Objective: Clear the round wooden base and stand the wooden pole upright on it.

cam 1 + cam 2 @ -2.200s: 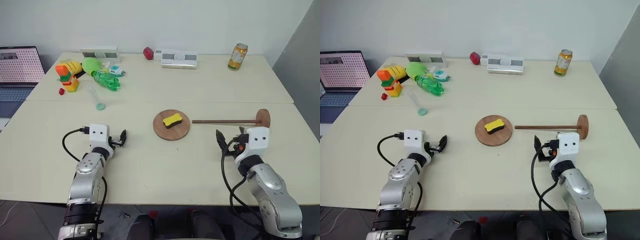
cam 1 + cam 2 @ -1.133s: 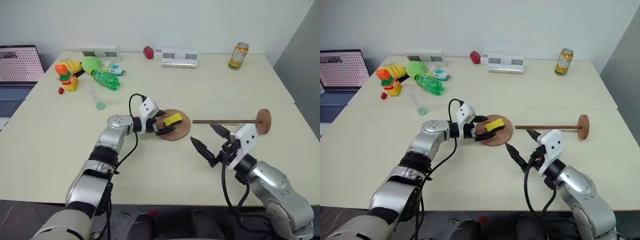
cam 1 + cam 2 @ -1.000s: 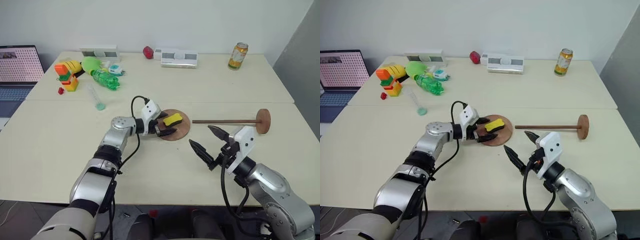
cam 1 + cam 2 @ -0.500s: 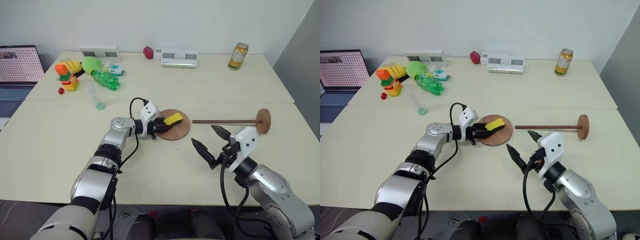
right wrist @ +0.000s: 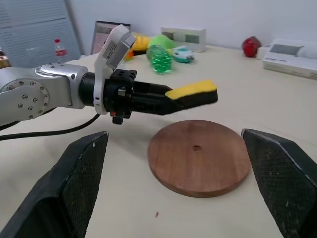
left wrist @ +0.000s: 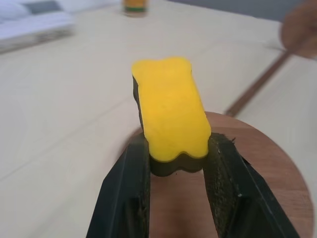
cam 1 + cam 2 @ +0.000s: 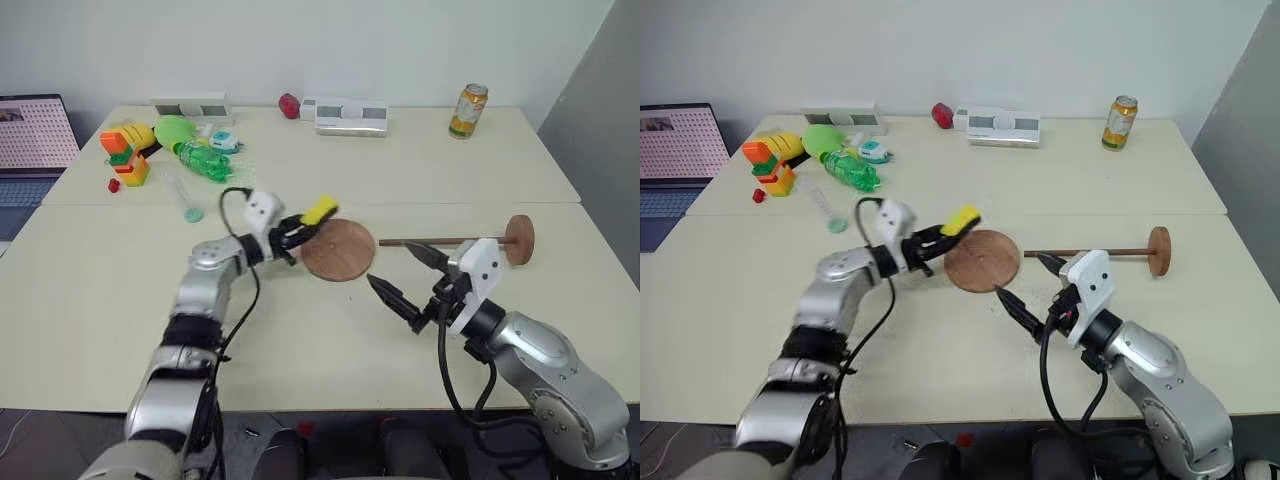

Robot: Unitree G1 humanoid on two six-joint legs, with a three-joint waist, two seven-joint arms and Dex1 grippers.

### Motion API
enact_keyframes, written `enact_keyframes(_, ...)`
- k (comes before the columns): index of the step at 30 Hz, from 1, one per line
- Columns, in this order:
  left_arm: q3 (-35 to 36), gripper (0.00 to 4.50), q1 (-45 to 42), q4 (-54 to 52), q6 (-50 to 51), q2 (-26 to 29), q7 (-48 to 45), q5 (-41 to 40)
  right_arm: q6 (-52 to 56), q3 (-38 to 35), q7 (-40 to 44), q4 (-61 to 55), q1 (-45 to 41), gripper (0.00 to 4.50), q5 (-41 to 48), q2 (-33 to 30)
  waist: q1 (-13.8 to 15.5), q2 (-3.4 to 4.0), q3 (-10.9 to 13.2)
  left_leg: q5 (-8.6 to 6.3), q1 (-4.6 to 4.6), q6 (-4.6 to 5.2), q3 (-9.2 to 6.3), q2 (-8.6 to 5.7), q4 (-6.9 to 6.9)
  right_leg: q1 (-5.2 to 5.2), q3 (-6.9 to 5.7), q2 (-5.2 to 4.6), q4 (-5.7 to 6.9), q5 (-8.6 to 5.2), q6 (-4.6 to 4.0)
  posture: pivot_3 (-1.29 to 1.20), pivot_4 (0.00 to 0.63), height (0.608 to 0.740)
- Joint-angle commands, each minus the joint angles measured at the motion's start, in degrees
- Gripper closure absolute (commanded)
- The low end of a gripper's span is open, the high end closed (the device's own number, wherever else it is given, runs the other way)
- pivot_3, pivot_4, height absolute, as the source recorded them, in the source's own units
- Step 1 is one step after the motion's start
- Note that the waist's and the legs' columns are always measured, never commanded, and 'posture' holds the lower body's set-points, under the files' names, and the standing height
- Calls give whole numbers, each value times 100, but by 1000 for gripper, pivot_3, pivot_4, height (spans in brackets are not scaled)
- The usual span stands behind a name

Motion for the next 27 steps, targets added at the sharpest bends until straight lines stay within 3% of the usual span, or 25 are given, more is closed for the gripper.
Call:
enact_keyframes(1,624,3361,1262,-1702,-65,20,1265,281,-19,-100,427,259,-400,0,311,-161,-2,0,0,0,3,0,1,1,0,2,7,-2,0,0,0,0,150,740)
enact_keyframes(3,831,3361,1900,-2031,-345,-26,1937,667,-41,-92,594,481,-580,0,371,-213,26,-1,-1,0,12,1,4,1,-3,6,12,-7,-3,0,0,0,150,740)
enact_keyframes(6,1502,3361,2152,-2099,-73,-350,3142,625,-90,10,806,711,-761,0,407,-235,174,-4,1,-10,12,18,2,-2,-1,9,0,-8,-2,0,0,0,150,740)
enact_keyframes(12,2054,3361,1675,-1552,161,-283,4092,485,-74,265,1041,917,-1082,0,476,-171,332,-16,-7,-11,4,19,11,-9,9,15,-12,-10,-5,0,0,0,150,740)
enact_keyframes(15,2191,3361,929,-651,191,46,4067,311,-72,306,1097,973,-1180,0,483,-159,333,-21,-10,-10,1,18,13,-10,10,15,-20,-10,-6,1,0,0,150,740)
enact_keyframes(19,2475,3361,-469,1632,15,695,4500,217,-73,282,1062,962,-1192,0,455,-166,295,-28,-12,-10,1,17,10,-9,9,10,-26,-3,-1,1,-1,0,150,740)
enact_keyframes(23,2372,3361,-1072,2924,-453,1025,4523,258,-19,189,954,844,-1083,0,458,-204,161,-28,-12,0,2,-1,18,-12,0,5,-16,-7,-6,1,0,0,150,740)
enact_keyframes(24,2297,2705,-1153,3117,-596,1083,4464,297,-8,164,919,801,-1034,0,462,-216,151,-28,-12,1,1,-1,17,-11,-1,3,-16,-8,-7,1,0,0,150,740)
enact_keyframes(27,2157,2080,-1297,3487,-919,1180,4308,328,25,116,808,680,-907,0,485,-211,140,-28,-11,1,-3,-3,15,-8,-2,-5,-19,-6,-4,1,0,0,150,740)
